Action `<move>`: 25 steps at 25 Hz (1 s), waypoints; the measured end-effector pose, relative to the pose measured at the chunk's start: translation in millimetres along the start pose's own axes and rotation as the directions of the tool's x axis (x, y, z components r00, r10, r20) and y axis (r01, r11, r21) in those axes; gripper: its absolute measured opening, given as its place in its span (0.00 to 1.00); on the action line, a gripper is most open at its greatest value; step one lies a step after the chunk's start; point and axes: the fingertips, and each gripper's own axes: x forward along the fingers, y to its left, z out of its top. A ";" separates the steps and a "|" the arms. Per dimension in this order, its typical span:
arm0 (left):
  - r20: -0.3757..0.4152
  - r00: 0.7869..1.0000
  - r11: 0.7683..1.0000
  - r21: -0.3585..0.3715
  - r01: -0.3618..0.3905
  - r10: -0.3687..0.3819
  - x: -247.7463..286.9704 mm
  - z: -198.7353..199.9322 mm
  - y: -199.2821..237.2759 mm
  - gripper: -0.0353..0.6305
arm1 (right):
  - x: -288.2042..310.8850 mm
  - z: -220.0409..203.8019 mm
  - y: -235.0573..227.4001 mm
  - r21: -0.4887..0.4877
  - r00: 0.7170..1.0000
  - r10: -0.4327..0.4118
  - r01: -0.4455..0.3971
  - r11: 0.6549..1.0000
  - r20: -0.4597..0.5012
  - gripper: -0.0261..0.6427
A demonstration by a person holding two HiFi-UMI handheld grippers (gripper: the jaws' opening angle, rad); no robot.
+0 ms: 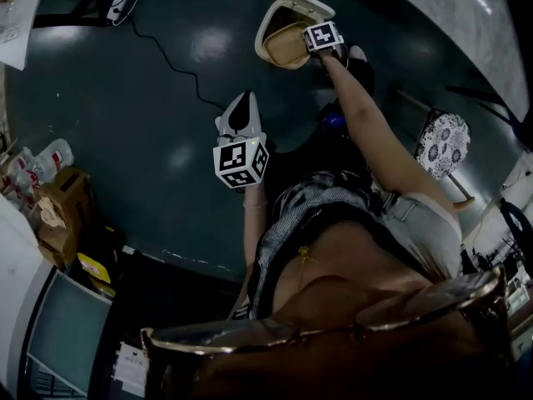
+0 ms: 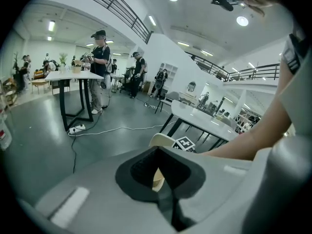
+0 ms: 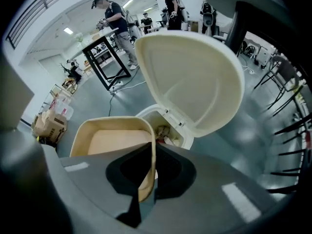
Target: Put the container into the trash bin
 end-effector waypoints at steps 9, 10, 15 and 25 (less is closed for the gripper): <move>-0.033 0.999 0.999 -0.034 -0.027 0.026 5.2 -14.7 17.1 0.05 | 45.1 -12.2 -16.9 0.084 0.999 -0.034 0.036 0.996 -0.026 0.08; -0.038 0.999 0.999 -0.038 -0.026 0.025 5.6 -16.6 18.0 0.05 | 46.5 -10.0 -16.9 0.089 0.999 -0.028 0.030 0.996 -0.016 0.09; -0.042 0.999 0.999 -0.042 -0.022 0.020 4.1 -14.0 19.9 0.05 | 44.1 -4.7 -7.3 0.049 1.000 0.006 -0.005 0.999 -0.004 0.33; -0.066 0.998 1.000 -0.015 0.006 -0.007 17.5 -17.3 15.2 0.05 | 34.6 -13.6 0.1 -0.016 0.998 0.054 -0.054 0.998 -0.030 0.31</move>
